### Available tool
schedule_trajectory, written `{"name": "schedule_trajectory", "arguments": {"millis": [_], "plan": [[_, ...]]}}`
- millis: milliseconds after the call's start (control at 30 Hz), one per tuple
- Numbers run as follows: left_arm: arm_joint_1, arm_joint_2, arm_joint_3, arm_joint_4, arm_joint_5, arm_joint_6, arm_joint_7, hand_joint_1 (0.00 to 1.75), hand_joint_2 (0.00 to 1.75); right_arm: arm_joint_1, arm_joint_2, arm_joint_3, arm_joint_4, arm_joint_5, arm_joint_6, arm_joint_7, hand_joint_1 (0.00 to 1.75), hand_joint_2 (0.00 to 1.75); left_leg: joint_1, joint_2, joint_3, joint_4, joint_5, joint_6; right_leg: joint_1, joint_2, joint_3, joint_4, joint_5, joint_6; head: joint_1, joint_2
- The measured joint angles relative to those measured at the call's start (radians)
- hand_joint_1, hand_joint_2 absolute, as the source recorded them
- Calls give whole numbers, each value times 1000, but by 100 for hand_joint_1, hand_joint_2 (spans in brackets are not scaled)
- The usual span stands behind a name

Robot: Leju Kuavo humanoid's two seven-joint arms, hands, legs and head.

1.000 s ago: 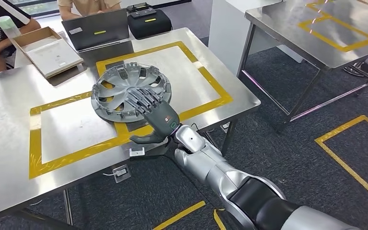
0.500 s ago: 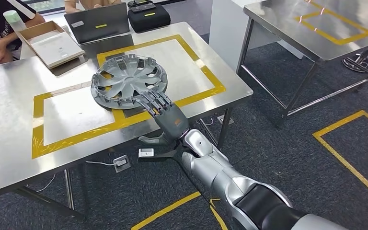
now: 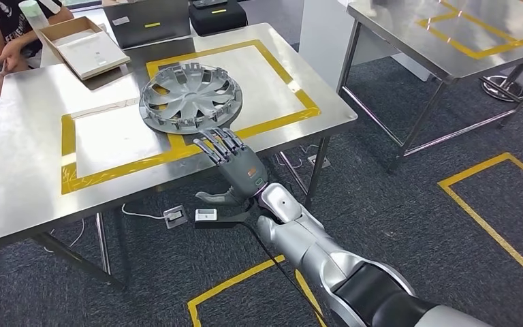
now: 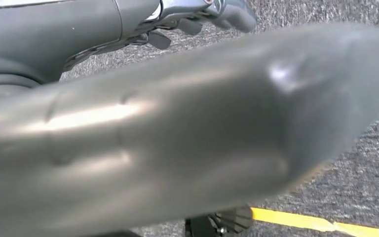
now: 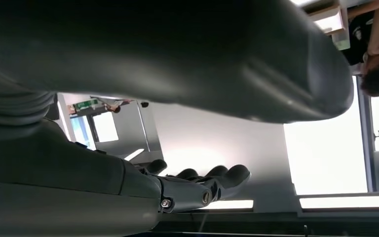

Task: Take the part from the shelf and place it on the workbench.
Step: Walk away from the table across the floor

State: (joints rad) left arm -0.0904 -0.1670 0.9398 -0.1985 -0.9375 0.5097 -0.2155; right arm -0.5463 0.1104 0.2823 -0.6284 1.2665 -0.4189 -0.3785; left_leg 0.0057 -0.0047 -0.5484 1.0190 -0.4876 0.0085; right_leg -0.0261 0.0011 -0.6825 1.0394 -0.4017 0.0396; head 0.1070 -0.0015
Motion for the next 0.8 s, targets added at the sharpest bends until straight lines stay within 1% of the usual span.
{"name": "schedule_trajectory", "arguments": {"millis": [33,67,100,133,167,200,233,267,300,333,367,400,433,467,500,533,567,600,633,667,700,733,767,800], "plan": [[0,0,0,0,0,-2,0,0,0,2,-1,0,0,0,0,1,0,0,2,2,-8,-3,12,8,0,1,-15,39,-42,3,1,0],[0,1,0,0,-1,-4,0,0,0,3,-2,0,0,-1,0,2,0,0,1,3,-18,-3,22,12,0,1,-33,98,-93,5,1,0],[0,1,0,0,-1,-6,-2,0,0,6,-3,0,0,-1,2,3,0,0,0,4,-30,-2,32,16,1,1,-52,167,-138,7,1,0],[0,1,1,0,-1,-7,-3,0,0,9,-4,0,0,-1,4,4,0,0,-2,4,-42,0,41,17,3,1,-63,227,-165,8,1,0],[0,2,2,0,-1,-8,-4,0,0,13,-4,0,-1,-1,6,5,0,0,-3,4,-55,1,50,17,4,1,-61,261,-170,7,1,0],[0,2,2,0,0,-9,-5,0,0,16,-4,0,-2,-1,9,5,0,0,-5,4,-69,3,59,16,6,1,-41,257,-157,5,1,0],[0,2,3,0,0,-12,-5,0,0,17,-4,0,-5,-1,12,6,0,0,-6,4,-81,5,67,15,8,1,-2,216,-134,0,1,0],[-1,3,4,0,1,-14,-6,0,0,17,-4,0,-8,-1,15,5,0,0,-6,4,-92,7,75,12,11,1,50,149,-117,-6,1,0],[-1,3,4,-1,2,-16,-6,0,0,16,-4,0,-12,-1,18,5,0,0,-7,5,-101,9,83,8,15,1,99,78,-111,-13,1,0],[-2,3,5,-1,4,-17,-7,0,0,15,-4,0,-17,-1,20,5,0,0,-8,5,-106,9,91,3,19,1,133,25,-109,-20,2,0],[-3,3,5,-1,5,-17,-8,0,0,15,-3,0,-20,-1,22,4,0,0,-8,5,-109,8,99,-2,22,2,152,-7,-112,-26,3,0],[-3,3,6,-1,7,-18,-9,0,0,14,-3,0,-23,-1,23,4,0,0,-8,6,-111,5,107,-9,26,2,154,-18,-111,-32,3,0],[-2,3,6,-1,9,-18,-10,0,0,15,-2,0,-23,-1,24,4,0,0,-9,5,-111,1,115,-15,25,2,149,-20,-102,-38,4,0],[-2,4,6,-1,10,-18,-10,0,0,14,-2,0,-23,-1,24,4,0,0,-8,4,-115,2,113,-21,23,0,144,-24,-94,-45,4,0],[-1,5,7,-1,12,-18,-10,0,0,14,-1,0,-24,-1,24,4,0,0,-7,3,-124,16,95,-27,20,-2,136,-26,-84,-53,3,0],[0,5,7,-1,13,-18,-11,0,0,13,0,0,-24,-1,23,5,0,0,-6,3,-137,48,59,-33,17,-3,128,-29,-73,-60,2,0],[0,6,7,-1,13,-18,-11,0,0,13,1,0,-24,-1,22,5,0,0,-3,3,-153,102,10,-38,16,-5,117,-29,-63,-64,1,0],[0,6,7,-1,13,-18,-12,0,0,14,1,0,-24,-2,20,5,0,0,-1,3,-171,168,-39,-43,15,-5,104,-29,-52,-66,1,0],[0,6,7,-1,13,-18,-13,0,0,16,1,0,-24,-3,18,6,0,0,1,3,-182,232,-71,-47,15,-6,91,-28,-42,-66,0,0],[0,6,7,-1,12,-19,-13,0,0,19,1,0,-24,-4,17,6,0,0,3,3,-183,274,-81,-50,15,-6,77,-28,-31,-65,1,0],[0,6,7,-1,11,-19,-13,0,0,24,1,0,-24,-6,16,6,0,0,4,3,-169,285,-70,-51,15,-7,63,-27,-21,-63,0,0],[0,6,7,-1,10,-19,-12,0,0,28,0,0,-24,-8,15,6,0,0,5,3,-136,259,-46,-51,14,-7,50,-26,-11,-61,0,0],[-1,7,7,-1,9,-19,-11,0,0,31,0,0,-24,-9,15,6,0,0,5,3,-87,201,-23,-50,13,-7,39,-25,-1,-57,1,0],[-2,7,7,-1,8,-19,-10,0,0,33,0,0,-26,-9,15,6,0,0,4,3,-30,125,-18,-48,13,-7,29,-25,9,-52,1,0]]}}
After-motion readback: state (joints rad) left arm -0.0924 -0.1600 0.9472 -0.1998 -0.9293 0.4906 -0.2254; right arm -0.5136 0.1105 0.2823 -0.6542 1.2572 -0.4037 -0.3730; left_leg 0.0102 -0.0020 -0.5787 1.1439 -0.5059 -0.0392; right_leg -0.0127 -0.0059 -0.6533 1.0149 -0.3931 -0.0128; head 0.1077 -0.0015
